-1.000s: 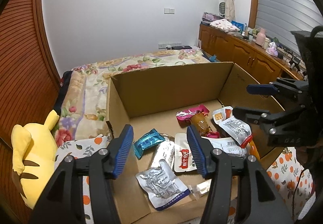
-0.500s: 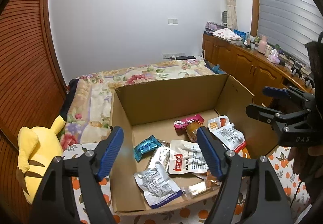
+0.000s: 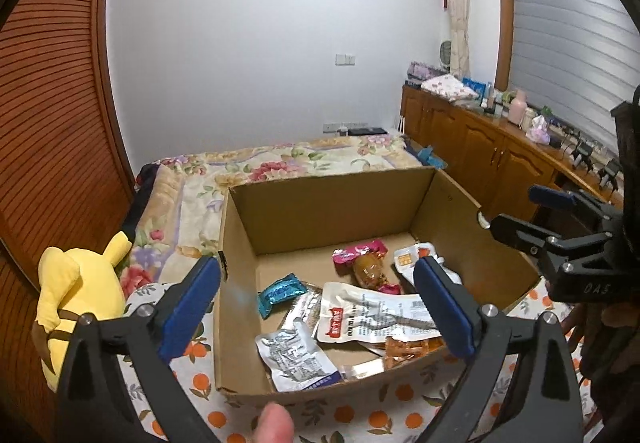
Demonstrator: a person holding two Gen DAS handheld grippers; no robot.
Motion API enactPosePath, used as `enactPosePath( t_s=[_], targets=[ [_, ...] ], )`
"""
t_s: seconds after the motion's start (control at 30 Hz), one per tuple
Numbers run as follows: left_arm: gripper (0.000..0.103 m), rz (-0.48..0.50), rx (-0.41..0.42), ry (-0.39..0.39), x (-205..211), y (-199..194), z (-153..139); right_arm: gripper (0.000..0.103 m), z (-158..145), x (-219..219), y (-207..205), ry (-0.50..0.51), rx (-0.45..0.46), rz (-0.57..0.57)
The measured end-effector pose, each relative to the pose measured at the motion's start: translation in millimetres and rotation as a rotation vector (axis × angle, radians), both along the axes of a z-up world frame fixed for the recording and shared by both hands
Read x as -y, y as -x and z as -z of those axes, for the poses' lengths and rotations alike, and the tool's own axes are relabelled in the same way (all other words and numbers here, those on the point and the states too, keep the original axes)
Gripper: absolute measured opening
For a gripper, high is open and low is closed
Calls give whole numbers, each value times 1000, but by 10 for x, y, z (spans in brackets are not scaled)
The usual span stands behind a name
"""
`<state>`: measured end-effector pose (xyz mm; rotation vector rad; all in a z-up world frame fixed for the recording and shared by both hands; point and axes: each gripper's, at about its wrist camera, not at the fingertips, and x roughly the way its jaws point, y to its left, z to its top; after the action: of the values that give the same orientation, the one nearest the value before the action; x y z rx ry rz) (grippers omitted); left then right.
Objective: Organize snacks
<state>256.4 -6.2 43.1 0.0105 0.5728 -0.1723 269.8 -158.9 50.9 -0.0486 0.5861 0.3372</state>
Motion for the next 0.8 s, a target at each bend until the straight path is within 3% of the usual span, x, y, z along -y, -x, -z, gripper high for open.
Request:
enactPosePath(
  t_s=[0.8],
  targets=[
    [99,-23,87,-43,196,899,-228,103,-271,84,834,-18,91,27]
  ],
)
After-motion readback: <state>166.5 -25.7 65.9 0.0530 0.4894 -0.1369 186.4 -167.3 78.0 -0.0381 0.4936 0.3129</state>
